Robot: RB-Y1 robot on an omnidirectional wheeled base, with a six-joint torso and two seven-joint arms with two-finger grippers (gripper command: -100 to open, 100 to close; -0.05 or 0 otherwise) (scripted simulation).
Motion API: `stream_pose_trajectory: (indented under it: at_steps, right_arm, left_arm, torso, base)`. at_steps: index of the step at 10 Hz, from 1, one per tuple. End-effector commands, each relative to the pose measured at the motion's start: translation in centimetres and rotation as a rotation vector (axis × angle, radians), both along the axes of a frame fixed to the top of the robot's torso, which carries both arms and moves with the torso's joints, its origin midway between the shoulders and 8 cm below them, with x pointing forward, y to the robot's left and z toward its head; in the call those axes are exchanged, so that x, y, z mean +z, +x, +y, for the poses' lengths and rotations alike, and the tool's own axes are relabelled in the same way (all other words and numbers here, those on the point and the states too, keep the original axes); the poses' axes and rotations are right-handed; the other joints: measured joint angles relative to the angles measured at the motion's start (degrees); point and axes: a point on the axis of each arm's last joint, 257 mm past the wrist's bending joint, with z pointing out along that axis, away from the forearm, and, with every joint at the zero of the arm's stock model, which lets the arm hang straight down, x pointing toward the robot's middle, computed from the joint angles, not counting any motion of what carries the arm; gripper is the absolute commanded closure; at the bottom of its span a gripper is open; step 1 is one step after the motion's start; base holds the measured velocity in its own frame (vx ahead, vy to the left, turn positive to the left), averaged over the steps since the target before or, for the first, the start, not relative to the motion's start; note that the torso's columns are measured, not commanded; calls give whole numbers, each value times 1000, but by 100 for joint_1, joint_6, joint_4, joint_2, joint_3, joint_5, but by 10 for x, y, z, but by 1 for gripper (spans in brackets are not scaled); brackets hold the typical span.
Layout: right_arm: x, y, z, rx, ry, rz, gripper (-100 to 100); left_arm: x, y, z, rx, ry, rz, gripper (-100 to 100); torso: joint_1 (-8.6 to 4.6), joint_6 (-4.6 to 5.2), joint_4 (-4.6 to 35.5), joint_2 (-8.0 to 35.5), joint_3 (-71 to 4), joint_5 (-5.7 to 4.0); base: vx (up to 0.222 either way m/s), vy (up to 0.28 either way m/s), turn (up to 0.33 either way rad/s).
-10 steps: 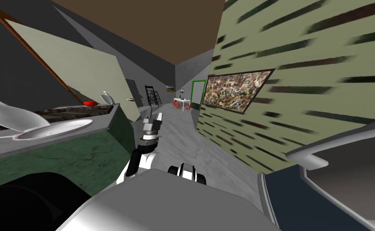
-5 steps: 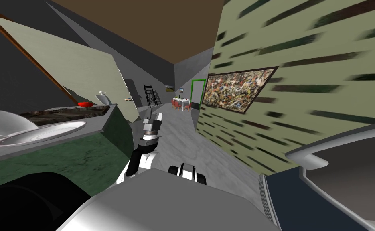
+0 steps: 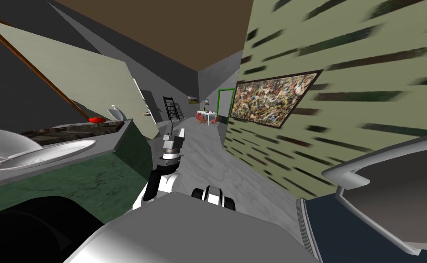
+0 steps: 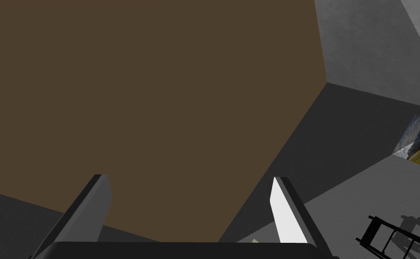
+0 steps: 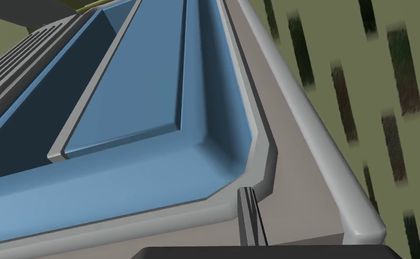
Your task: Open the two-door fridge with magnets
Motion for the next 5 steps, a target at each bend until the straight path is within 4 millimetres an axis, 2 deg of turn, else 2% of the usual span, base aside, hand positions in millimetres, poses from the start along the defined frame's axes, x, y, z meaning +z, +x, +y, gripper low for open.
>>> stream_pose_trajectory:
  at_steps: [1,2,5]
  right_arm:
    - [-4,-1,-4,-4,4,1,100]
    - [-4,-10,-10,-33,4,3,-100]
    - [-4,-22,-18,-73,4,4,-100]
  left_arm:
    - [0,0,0,0,0,0,0]
    - [0,0,0,0,0,0,0]
    - [0,0,0,0,0,0,0]
  torso:
    - [32,2,1,3,3,9]
    - [48,2,-3,-12,-7,15]
    - [44,0,-19,-57,-38,13]
  base:
    - [-25,-6,1]
    - [131,38,-11]
    - [237,49,-19]
